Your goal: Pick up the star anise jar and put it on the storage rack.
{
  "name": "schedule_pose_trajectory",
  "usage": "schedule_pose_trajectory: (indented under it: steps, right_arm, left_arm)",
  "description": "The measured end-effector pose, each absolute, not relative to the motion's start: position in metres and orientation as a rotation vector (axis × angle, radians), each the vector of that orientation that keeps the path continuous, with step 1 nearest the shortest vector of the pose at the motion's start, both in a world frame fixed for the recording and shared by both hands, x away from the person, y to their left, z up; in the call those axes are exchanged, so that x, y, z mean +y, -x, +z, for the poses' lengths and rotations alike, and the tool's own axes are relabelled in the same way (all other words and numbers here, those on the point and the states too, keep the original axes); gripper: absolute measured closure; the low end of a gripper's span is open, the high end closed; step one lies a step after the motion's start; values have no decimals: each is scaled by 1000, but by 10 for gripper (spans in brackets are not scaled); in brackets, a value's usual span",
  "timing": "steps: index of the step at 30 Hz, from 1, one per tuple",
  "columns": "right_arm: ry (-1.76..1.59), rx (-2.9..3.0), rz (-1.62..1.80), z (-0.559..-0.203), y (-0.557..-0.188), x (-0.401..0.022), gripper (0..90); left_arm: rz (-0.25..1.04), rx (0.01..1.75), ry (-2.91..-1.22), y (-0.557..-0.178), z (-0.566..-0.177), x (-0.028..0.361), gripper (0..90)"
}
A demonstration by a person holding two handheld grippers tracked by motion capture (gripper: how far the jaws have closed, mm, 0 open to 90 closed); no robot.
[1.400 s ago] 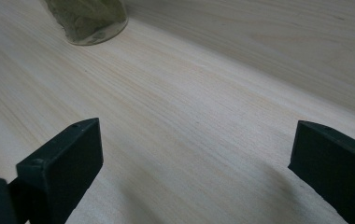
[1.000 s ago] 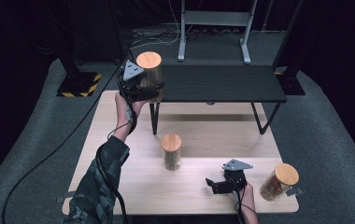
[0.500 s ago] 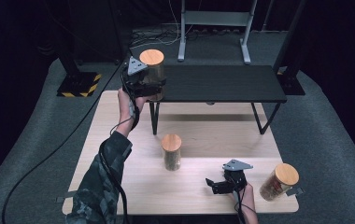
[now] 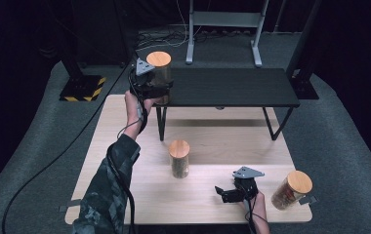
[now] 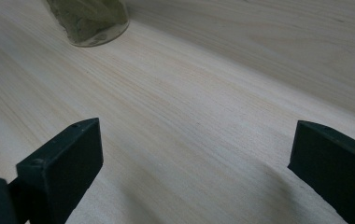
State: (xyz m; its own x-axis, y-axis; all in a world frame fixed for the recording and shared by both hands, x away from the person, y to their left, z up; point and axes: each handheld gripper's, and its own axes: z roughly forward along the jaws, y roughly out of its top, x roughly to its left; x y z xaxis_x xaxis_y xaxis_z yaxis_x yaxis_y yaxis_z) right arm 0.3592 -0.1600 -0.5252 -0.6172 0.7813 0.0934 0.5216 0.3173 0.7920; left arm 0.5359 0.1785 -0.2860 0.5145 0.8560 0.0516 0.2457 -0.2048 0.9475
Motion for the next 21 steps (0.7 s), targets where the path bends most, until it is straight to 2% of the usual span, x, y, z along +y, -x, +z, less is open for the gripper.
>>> schedule_pose_trajectory:
  steps: [21]
  right_arm:
    - [-1168, 2280, 1192, -525, -359, -160, 19]
  left_arm:
    - [685, 944, -1686, -545, -292, 182, 247]
